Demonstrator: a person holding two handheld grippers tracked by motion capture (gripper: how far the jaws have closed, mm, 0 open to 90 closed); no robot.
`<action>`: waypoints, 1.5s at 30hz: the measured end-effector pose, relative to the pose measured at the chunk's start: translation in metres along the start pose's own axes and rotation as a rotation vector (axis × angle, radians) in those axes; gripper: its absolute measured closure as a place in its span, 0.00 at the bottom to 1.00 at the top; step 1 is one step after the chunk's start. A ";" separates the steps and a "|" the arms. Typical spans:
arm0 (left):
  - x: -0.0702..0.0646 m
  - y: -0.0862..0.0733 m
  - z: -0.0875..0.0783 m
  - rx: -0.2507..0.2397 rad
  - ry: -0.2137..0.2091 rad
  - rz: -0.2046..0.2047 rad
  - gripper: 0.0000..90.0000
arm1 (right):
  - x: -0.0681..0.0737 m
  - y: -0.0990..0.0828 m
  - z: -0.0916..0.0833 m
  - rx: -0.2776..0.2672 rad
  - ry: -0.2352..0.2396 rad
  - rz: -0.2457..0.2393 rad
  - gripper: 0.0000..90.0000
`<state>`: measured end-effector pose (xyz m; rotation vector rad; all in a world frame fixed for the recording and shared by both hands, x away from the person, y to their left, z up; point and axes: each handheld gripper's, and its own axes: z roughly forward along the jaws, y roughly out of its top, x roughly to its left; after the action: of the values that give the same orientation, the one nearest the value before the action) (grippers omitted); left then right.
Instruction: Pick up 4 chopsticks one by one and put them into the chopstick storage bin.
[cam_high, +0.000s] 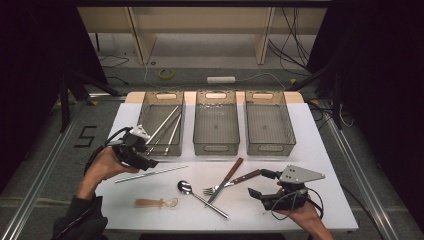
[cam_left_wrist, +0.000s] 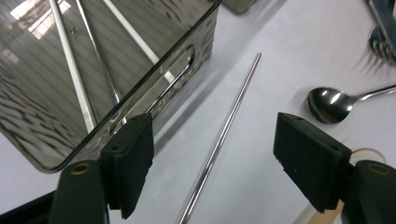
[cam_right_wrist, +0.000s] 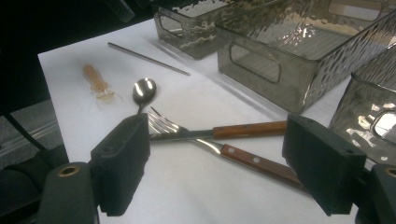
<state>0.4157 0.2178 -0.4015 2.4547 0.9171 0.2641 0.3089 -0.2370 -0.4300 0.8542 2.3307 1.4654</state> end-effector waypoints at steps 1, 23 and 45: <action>0.001 -0.001 0.000 0.010 -0.004 -0.001 0.33 | 0.000 0.000 0.000 0.000 0.000 0.001 0.27; 0.019 -0.040 0.030 0.200 0.005 -0.009 0.66 | 0.000 0.000 0.001 0.008 0.005 -0.003 0.27; 0.018 -0.043 0.044 0.298 -0.008 0.028 0.81 | 0.001 0.000 0.001 0.013 0.007 -0.009 0.27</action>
<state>0.4201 0.2402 -0.4608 2.7387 0.9796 0.1341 0.3090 -0.2357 -0.4309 0.8422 2.3490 1.4537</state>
